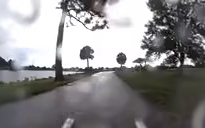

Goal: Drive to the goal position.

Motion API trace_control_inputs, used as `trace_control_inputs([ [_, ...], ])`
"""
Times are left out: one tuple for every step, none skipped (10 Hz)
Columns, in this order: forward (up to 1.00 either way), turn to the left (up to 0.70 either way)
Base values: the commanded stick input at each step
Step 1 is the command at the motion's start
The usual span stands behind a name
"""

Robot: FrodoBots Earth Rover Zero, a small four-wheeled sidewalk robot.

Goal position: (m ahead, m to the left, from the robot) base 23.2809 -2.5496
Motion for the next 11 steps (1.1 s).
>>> trace_control_inputs([
  [1.0,0.0],
  [1.0,0.0],
  [1.0,0.0],
  [1.0,0.0],
  [1.0,0.0],
  [1.0,0.0],
  [1.0,0.0],
  [1.0,0.0],
  [1.0,0.0],
  [1.0,0.0],
  [1.0,0.0],
])
